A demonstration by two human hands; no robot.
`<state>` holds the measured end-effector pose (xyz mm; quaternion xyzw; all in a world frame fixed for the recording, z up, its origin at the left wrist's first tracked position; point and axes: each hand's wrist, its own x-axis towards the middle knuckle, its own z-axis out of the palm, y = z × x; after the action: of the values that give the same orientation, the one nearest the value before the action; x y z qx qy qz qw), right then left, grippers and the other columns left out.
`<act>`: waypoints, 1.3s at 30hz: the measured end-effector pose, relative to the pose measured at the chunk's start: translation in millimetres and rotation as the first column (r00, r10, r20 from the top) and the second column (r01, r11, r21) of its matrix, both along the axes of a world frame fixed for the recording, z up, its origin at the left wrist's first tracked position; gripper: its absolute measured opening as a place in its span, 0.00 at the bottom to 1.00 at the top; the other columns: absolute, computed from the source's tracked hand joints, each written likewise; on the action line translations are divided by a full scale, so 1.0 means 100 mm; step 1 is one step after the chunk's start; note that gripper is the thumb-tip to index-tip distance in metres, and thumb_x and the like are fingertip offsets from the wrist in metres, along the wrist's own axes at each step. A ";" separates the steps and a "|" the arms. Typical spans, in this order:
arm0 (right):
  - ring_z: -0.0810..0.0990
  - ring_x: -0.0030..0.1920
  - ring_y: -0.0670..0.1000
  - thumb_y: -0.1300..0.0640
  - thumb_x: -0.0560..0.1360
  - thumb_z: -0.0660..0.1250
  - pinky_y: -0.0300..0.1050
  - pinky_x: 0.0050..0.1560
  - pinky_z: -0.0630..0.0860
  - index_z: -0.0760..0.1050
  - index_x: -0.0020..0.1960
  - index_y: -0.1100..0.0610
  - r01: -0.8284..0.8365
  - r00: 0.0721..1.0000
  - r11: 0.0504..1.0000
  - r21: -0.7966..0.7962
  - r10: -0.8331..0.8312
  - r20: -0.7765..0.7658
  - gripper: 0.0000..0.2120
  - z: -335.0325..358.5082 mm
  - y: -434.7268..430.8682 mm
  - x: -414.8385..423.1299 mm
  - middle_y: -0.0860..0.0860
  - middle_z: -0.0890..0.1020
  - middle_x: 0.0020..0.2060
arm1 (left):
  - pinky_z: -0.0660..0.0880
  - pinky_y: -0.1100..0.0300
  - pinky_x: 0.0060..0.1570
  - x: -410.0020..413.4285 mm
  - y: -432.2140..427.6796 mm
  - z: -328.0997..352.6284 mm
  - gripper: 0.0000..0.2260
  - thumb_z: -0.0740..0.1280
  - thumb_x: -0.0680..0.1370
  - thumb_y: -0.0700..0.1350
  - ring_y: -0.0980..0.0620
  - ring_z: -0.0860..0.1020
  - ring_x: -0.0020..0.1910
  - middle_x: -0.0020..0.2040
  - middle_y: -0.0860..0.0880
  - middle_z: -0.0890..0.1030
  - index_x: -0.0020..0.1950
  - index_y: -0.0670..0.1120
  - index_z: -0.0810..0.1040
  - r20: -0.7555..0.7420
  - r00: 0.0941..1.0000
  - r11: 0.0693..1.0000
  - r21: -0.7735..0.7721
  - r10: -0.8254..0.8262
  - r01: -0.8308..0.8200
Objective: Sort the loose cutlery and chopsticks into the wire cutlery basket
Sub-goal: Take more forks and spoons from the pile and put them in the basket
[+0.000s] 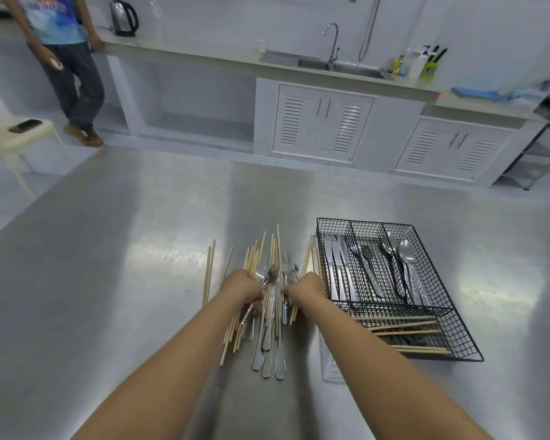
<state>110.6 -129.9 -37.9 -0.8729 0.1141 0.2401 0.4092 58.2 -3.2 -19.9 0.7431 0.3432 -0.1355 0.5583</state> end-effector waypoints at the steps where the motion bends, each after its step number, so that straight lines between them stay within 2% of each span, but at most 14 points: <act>1: 0.79 0.42 0.53 0.61 0.74 0.69 0.42 0.41 0.78 0.68 0.40 0.63 0.039 0.999 0.999 0.037 -0.038 -0.033 0.11 -0.01 0.01 0.02 0.56 0.79 0.42 | 0.82 0.46 0.46 0.00 0.02 0.01 0.11 0.68 0.71 0.28 0.38 0.84 0.40 0.43 0.38 0.80 0.36 0.42 0.71 0.006 1.000 1.000 -0.003 0.004 -0.004; 2: 0.79 0.44 0.55 0.62 0.74 0.69 0.43 0.45 0.79 0.68 0.40 0.65 0.070 0.996 0.996 0.058 -0.066 -0.057 0.11 -0.02 0.02 0.04 0.58 0.79 0.45 | 0.82 0.48 0.43 0.00 0.02 0.03 0.10 0.68 0.70 0.28 0.39 0.84 0.38 0.44 0.38 0.80 0.38 0.41 0.73 0.009 1.000 1.000 -0.016 0.017 -0.016; 5: 0.77 0.39 0.54 0.64 0.71 0.70 0.41 0.32 0.74 0.73 0.51 0.67 0.053 0.996 0.998 0.029 -0.051 -0.069 0.11 -0.02 0.03 0.07 0.59 0.81 0.48 | 0.81 0.54 0.33 0.01 0.03 0.09 0.07 0.67 0.72 0.29 0.44 0.81 0.30 0.40 0.42 0.79 0.45 0.39 0.76 0.047 0.996 0.996 -0.050 0.079 -0.077; 8: 0.78 0.37 0.56 0.66 0.70 0.67 0.43 0.28 0.72 0.75 0.55 0.67 0.031 0.996 0.998 0.051 -0.026 -0.085 0.14 0.02 0.02 0.10 0.61 0.82 0.48 | 0.72 0.60 0.25 0.06 0.00 0.18 0.06 0.62 0.75 0.31 0.48 0.75 0.28 0.38 0.44 0.76 0.48 0.37 0.76 0.119 0.975 0.982 -0.043 0.188 -0.184; 12: 0.70 0.26 0.51 0.71 0.72 0.61 0.39 0.23 0.65 0.71 0.43 0.65 0.004 0.993 0.998 0.068 0.004 -0.117 0.03 0.22 -0.08 0.13 0.58 0.77 0.35 | 0.65 0.62 0.24 0.19 -0.08 0.24 0.11 0.58 0.78 0.41 0.50 0.68 0.25 0.32 0.45 0.72 0.55 0.37 0.75 0.133 0.943 0.950 -0.104 0.306 -0.294; 16: 0.69 0.24 0.48 0.70 0.74 0.60 0.34 0.19 0.62 0.72 0.54 0.64 -0.005 0.988 0.985 0.172 0.032 -0.151 0.09 0.39 -0.26 0.16 0.58 0.82 0.36 | 0.65 0.63 0.25 0.30 -0.25 0.24 0.16 0.59 0.77 0.49 0.50 0.66 0.25 0.32 0.47 0.68 0.58 0.39 0.74 0.144 0.940 0.951 -0.088 0.308 -0.298; 20: 0.68 0.24 0.46 0.68 0.74 0.63 0.34 0.17 0.60 0.76 0.47 0.61 0.049 0.981 0.934 0.353 0.022 -0.194 0.06 0.59 -0.55 0.23 0.55 0.84 0.38 | 0.65 0.62 0.25 0.44 -0.52 0.28 0.09 0.57 0.79 0.46 0.49 0.67 0.26 0.33 0.46 0.70 0.55 0.44 0.73 0.220 0.944 0.969 -0.068 0.247 -0.238; 23: 0.71 0.24 0.44 0.66 0.74 0.63 0.35 0.19 0.62 0.77 0.50 0.62 0.109 0.978 0.886 0.450 -0.015 -0.208 0.06 0.68 -0.85 0.35 0.52 0.83 0.36 | 0.65 0.63 0.24 0.57 -0.70 0.29 0.08 0.58 0.79 0.45 0.49 0.67 0.25 0.33 0.45 0.72 0.54 0.45 0.74 0.259 0.937 0.970 -0.131 0.234 -0.205; 26: 0.79 0.28 0.48 0.65 0.76 0.63 0.39 0.27 0.77 0.76 0.53 0.65 0.223 0.969 0.842 0.491 -0.135 -0.208 0.07 0.71 -1.19 0.58 0.55 0.84 0.38 | 0.68 0.62 0.22 0.64 -0.84 0.36 0.08 0.55 0.82 0.43 0.52 0.67 0.23 0.34 0.46 0.71 0.52 0.42 0.73 0.229 0.942 0.946 -0.268 0.246 -0.182; 29: 0.82 0.27 0.52 0.67 0.77 0.61 0.43 0.27 0.79 0.70 0.56 0.67 0.279 0.959 0.863 0.421 -0.232 -0.160 0.09 0.73 -1.47 0.76 0.60 0.83 0.42 | 0.74 0.60 0.24 0.64 -0.96 0.44 0.11 0.54 0.83 0.42 0.52 0.70 0.22 0.36 0.44 0.73 0.46 0.41 0.72 0.197 0.943 0.870 -0.470 0.269 -0.150; 32: 0.80 0.31 0.54 0.71 0.76 0.61 0.43 0.32 0.76 0.63 0.45 0.64 0.282 0.959 0.909 0.308 -0.269 -0.085 0.07 0.72 -1.61 0.88 0.63 0.81 0.46 | 0.80 0.58 0.27 0.64 -1.02 0.42 0.08 0.60 0.81 0.40 0.48 0.77 0.29 0.40 0.42 0.77 0.51 0.37 0.76 0.210 0.950 0.865 -0.491 0.232 -0.103; 34: 0.80 0.33 0.54 0.73 0.75 0.61 0.42 0.35 0.76 0.64 0.54 0.70 0.248 0.969 0.937 0.247 -0.237 -0.073 0.10 0.65 -1.64 0.97 0.64 0.82 0.50 | 0.81 0.59 0.28 0.63 -1.05 0.40 0.09 0.63 0.80 0.40 0.47 0.78 0.32 0.39 0.42 0.78 0.54 0.36 0.77 0.201 0.959 0.864 -0.498 0.199 -0.075; 35: 0.80 0.34 0.54 0.73 0.75 0.62 0.42 0.36 0.78 0.63 0.61 0.73 0.231 0.972 0.948 0.219 -0.216 -0.088 0.16 0.60 -1.64 1.00 0.64 0.81 0.50 | 0.81 0.59 0.29 0.63 -1.07 0.40 0.09 0.63 0.80 0.40 0.47 0.78 0.32 0.37 0.42 0.78 0.54 0.35 0.77 0.200 0.962 0.861 -0.504 0.187 -0.062; 39: 0.79 0.33 0.52 0.69 0.78 0.59 0.43 0.37 0.80 0.68 0.65 0.69 0.200 0.977 0.962 0.185 -0.181 -0.114 0.16 0.48 -1.58 1.06 0.59 0.78 0.39 | 0.81 0.59 0.28 0.68 -1.17 0.44 0.09 0.62 0.80 0.40 0.47 0.79 0.31 0.39 0.42 0.79 0.54 0.36 0.77 0.187 0.969 0.871 -0.489 0.160 -0.050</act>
<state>217.0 -287.4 10.3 -0.8009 0.1931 0.2512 0.5080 126.4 -120.5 23.9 0.5718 0.2744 -0.1019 0.7664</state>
